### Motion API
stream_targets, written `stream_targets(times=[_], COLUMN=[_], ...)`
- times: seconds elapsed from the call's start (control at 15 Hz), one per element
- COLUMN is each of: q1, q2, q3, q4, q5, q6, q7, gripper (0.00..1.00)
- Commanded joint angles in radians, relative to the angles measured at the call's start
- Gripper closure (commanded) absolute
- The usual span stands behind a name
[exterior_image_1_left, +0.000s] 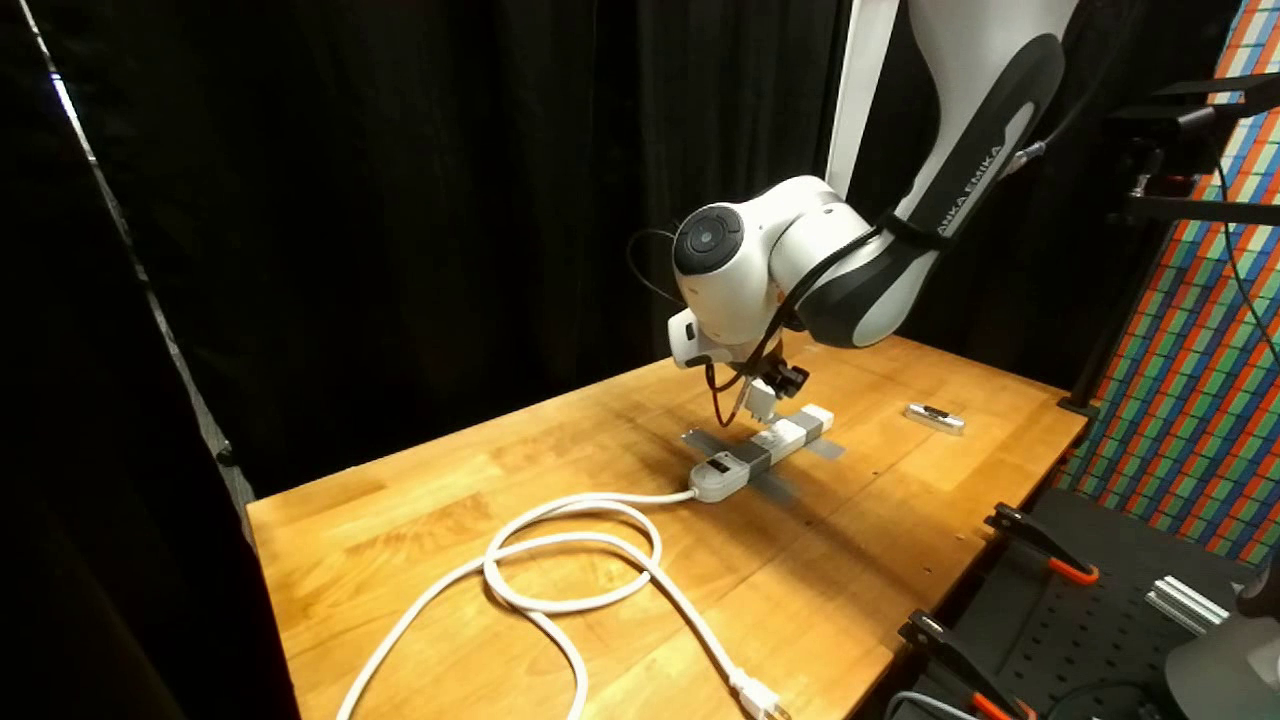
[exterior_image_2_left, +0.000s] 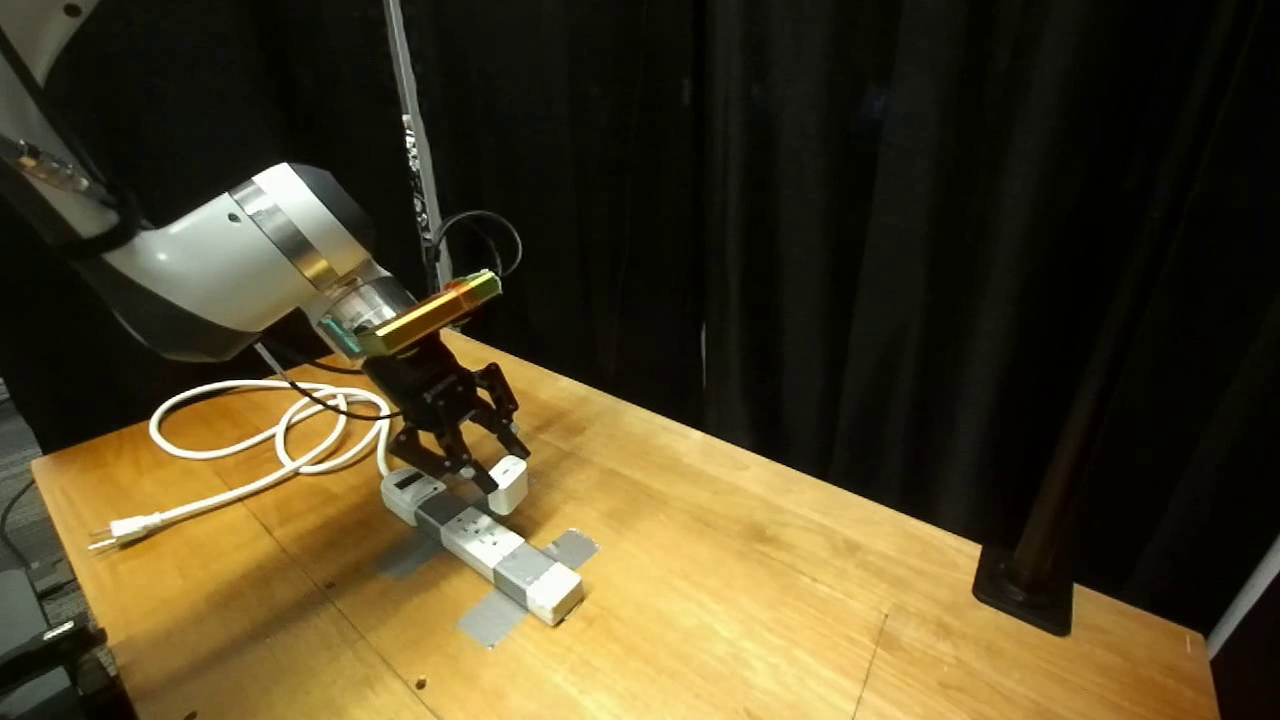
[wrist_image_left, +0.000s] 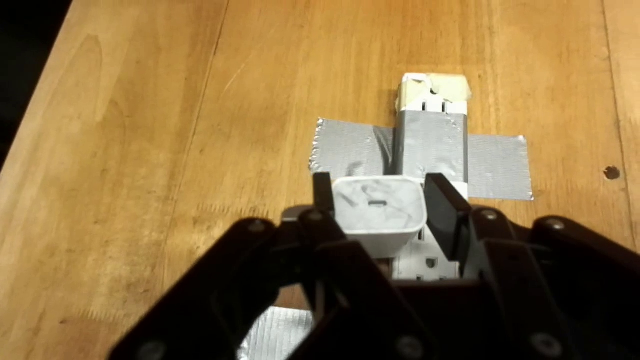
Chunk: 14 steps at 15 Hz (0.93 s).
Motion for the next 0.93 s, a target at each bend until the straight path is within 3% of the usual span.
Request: stream_targets(times=[0.0, 0.47, 0.87], q1=[-0.009, -0.032, -0.032], q2=[-0.037, -0.057, -0.085], q3=[0.001, 0.005, 0.011], q4=[-0.004, -0.044, -0.086], q5=[0.032, 0.108, 0.09], q6=[-0.028, -0.044, 0.008], q7=[-0.029, -0.116, -0.119], gripper=[0.77, 0.77, 0.77])
